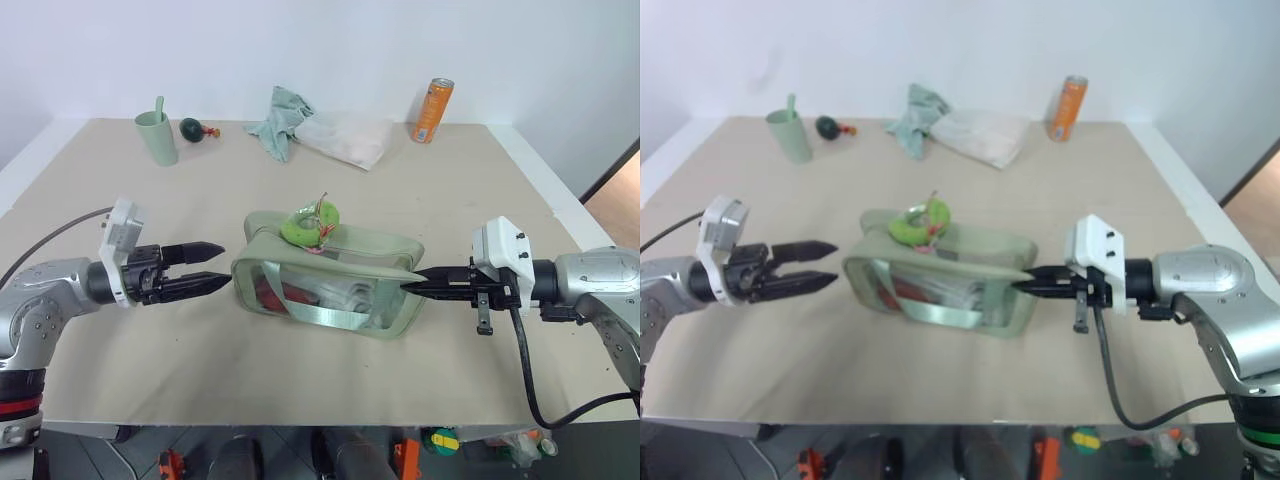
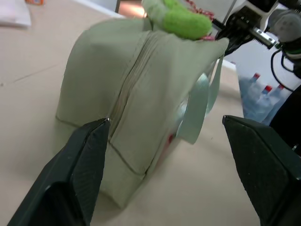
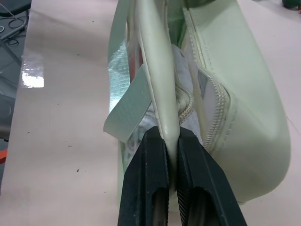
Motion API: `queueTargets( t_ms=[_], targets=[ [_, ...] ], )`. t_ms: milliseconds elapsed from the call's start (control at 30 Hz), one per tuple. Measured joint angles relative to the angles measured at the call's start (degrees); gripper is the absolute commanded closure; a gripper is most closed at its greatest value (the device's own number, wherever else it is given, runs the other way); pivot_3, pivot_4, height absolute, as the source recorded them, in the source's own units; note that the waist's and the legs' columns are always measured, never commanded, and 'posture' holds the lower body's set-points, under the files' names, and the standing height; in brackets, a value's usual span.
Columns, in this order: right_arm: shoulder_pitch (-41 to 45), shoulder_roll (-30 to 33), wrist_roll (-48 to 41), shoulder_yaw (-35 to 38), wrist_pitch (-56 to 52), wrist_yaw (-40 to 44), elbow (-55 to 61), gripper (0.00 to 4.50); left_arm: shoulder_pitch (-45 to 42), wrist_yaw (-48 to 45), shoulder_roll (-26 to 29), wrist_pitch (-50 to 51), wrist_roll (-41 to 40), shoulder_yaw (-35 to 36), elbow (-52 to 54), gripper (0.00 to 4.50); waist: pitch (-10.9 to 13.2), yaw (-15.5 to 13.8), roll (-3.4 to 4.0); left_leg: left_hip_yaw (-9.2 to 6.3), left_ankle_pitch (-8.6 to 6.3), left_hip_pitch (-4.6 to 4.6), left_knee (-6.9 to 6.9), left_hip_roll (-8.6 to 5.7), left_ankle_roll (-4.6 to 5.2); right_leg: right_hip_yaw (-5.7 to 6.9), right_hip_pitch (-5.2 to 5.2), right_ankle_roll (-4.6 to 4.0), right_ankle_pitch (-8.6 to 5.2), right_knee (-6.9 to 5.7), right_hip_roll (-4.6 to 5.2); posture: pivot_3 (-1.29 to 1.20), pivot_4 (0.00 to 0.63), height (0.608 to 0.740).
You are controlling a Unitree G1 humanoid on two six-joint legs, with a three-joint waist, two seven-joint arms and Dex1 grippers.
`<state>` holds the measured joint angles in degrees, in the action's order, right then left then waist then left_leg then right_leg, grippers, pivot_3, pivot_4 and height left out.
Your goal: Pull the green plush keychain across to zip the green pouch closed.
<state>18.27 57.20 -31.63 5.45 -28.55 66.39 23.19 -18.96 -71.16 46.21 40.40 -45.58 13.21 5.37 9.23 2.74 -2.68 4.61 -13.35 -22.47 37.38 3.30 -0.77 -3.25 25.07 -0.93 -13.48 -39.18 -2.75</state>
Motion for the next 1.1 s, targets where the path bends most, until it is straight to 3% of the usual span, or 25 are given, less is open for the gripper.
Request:
queueTargets(
  t_ms=[200, 233, 300, 333, 400, 533, 600, 933, 967, 1100],
  targets=[
    [0.9, 0.0, 0.2, -0.5, 0.1, 0.9, -0.9, 4.5, -0.2, 1.6, -3.8, -1.6, 2.0, -3.4, -0.4, 0.54, 0.0, 0.0, -0.01, 0.0, -0.01, -0.04, -0.02, 0.02, 0.0, 0.0, 0.03, 0.0, 0.0, 0.0, -0.03, 0.0, 0.15, 0.74],
    [1.0, -0.1, 0.2, -0.5, 0.1, 0.9, -0.9, 4.5, -1.0, 2.2, -4.6, -1.6, 2.4, -4.0, -1.0, 1.07, 0.0, 0.0, -0.01, -0.01, -0.01, -0.04, -0.03, 0.02, 0.0, 0.01, 0.03, -0.01, 0.0, 0.0, -0.04, 0.0, 0.15, 0.74],
    [1.2, -0.1, 0.3, -0.6, 0.1, 1.0, -0.9, 4.5, -1.9, 2.4, -5.1, -1.6, 2.4, -4.2, -1.6, 1.69, 0.0, 0.0, -0.01, -0.01, -0.02, -0.04, -0.05, 0.04, 0.0, 0.0, 0.04, -0.01, -0.01, 0.0, -0.08, 0.0, 0.15, 0.74],
    [1.2, -0.1, 0.3, -0.6, 0.1, 1.0, -0.9, 4.5, -2.3, 2.4, -5.3, -1.6, 2.3, -4.2, -1.6, 2.33, 0.0, 0.0, -0.01, -0.02, -0.02, -0.04, -0.1, 0.05, 0.0, 0.0, 0.05, -0.03, -0.02, 0.0, -0.09, 0.0, 0.15, 0.74],
    [1.1, -0.1, 0.3, -0.6, 0.0, 1.0, -0.9, 4.5, -2.3, 2.3, -5.4, -1.5, 2.2, -4.2, -1.6, 2.57, 0.0, 0.0, -0.01, -0.03, -0.02, -0.04, -0.09, 0.05, 0.0, 0.01, 0.05, -0.03, -0.02, 0.0, -0.09, 0.0, 0.15, 0.74],
    [0.4, -0.1, -0.2, -0.2, -0.4, 1.0, -0.7, 4.5, -2.8, 2.1, -6.5, -1.0, 1.6, -4.2, -1.6, 3.97, 0.0, 0.0, -0.02, -0.02, -0.02, -0.04, -0.06, 0.04, 0.0, 0.0, 0.03, -0.02, -0.01, 0.0, -0.07, 0.0, 0.15, 0.74],
    [0.3, -0.1, -0.3, -0.1, -0.6, 0.9, -0.6, 3.71, -3.2, 2.4, -6.7, -1.0, 1.7, -4.4, -1.6, 4.5, 0.0, 0.0, -0.01, -0.02, -0.02, -0.04, -0.06, 0.03, 0.0, 0.0, 0.03, -0.02, -0.01, 0.0, -0.06, 0.0, 0.15, 0.74],
    [-0.1, -0.1, -1.1, -0.2, -4.1, 0.5, -1.0, 0.28, -3.3, 3.3, -7.2, -1.7, 2.7, -4.7, -1.3, 4.5, 0.0, 0.0, -0.01, -0.02, -0.02, -0.09, -0.06, -0.09, -0.01, -0.01, 0.04, -0.02, -0.02, 0.0, 0.06, 0.0, 0.15, 0.74],
    [-0.1, -0.1, -1.1, 0.0, -4.1, 0.3, -1.0, 0.05, -3.2, 3.3, -7.2, -1.7, 2.7, -4.7, -1.2, 4.5, 0.0, 0.0, -0.01, -0.02, -0.02, -0.09, -0.05, -0.1, -0.01, -0.01, 0.03, -0.02, -0.02, 0.0, 0.07, 0.0, 0.15, 0.74],
    [3.1, 0.0, -4.8, 4.8, -6.6, -0.5, -3.4, 0.05, -2.4, 3.4, -7.2, -1.9, 2.8, -4.8, 0.2, 4.5, 0.0, 0.0, 0.03, 0.03, -0.02, -0.1, -0.02, -0.21, -0.01, -0.09, 0.03, 0.0, 0.0, 0.0, 0.15, 0.0, 0.15, 0.74]
  ],
)
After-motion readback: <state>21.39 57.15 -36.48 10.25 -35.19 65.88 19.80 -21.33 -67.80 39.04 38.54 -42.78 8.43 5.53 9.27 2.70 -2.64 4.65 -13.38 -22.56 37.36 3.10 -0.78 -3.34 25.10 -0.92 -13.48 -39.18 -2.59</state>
